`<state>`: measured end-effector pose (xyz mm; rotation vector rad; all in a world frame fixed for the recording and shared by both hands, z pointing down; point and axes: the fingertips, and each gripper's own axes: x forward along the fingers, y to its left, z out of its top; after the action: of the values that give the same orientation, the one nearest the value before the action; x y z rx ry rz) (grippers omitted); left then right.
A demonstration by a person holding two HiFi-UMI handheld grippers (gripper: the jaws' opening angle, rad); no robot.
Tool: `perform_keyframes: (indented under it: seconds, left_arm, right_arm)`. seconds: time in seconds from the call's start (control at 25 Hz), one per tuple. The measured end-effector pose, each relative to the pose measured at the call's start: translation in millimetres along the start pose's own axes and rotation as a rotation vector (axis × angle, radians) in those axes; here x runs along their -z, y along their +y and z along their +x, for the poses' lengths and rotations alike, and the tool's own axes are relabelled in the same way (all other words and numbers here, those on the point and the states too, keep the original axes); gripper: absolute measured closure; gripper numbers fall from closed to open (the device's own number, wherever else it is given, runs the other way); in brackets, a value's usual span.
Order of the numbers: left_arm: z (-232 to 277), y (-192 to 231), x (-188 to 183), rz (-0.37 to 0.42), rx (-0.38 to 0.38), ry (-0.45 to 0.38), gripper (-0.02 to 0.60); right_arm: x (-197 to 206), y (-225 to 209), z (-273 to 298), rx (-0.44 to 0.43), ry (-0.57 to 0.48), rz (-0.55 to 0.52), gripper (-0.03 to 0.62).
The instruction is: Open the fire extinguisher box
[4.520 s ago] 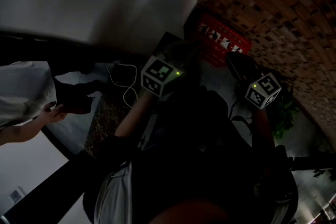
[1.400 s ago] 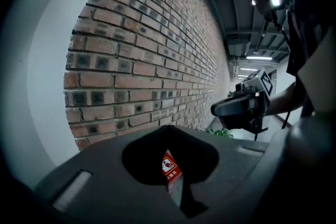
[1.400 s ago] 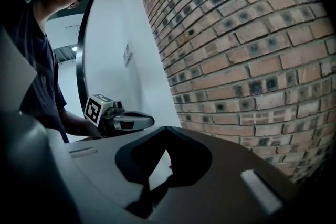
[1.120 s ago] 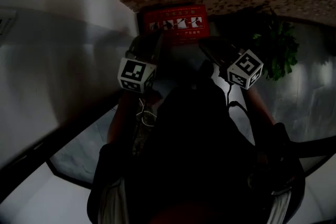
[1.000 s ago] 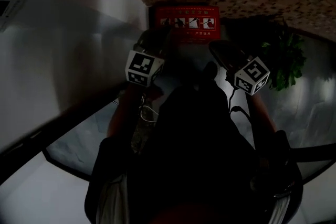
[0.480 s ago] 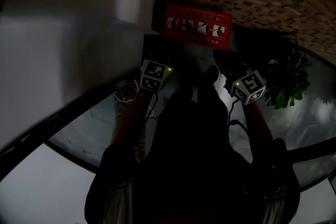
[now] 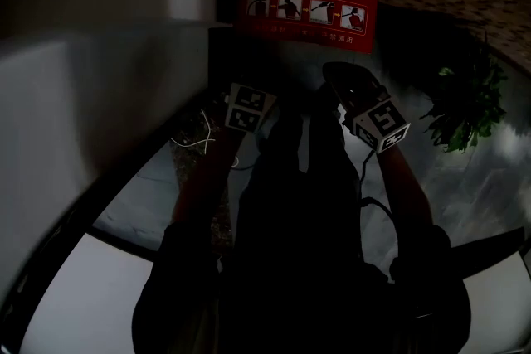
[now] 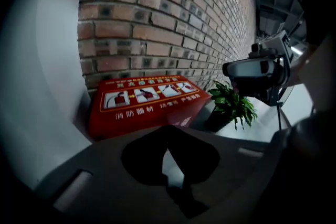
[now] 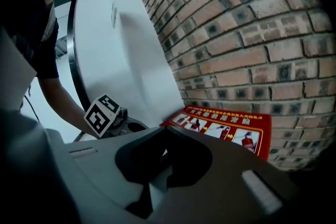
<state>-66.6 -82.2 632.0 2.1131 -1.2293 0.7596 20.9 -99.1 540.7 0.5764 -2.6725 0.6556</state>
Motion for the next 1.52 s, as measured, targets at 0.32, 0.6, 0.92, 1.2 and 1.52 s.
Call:
perform_keyframes:
  seconds: [0.32, 0.6, 0.92, 1.2, 1.52]
  left_arm:
    - [60.0, 30.1, 28.3, -0.169, -0.027, -0.029, 0.578]
    - [73.3, 40.6, 20.6, -0.214, -0.037, -0.106, 0.578]
    - [71.0, 42.5, 17.9, -0.219, -0.05, -0.105, 0.578]
    - [64.1, 39.7, 12.1, -0.214, -0.046, -0.117, 0.578]
    - [55.1, 37.5, -0.2, -0.2, -0.048, -0.144, 0.578]
  right_arm:
    - [96.1, -23.8, 34.1, 0.086, 0.124, -0.011, 0.592]
    - [138.3, -63.5, 59.2, 0.162, 0.168, -0.038, 0.592]
    - [143.0, -84.9, 75.5, 0.212, 0.168, -0.024, 0.594]
    - [133.9, -102.0, 79.4, 0.245, 0.162, -0.013, 0.594]
    - [153.4, -117.1, 73.3, 0.29, 0.213, 0.016, 0.594]
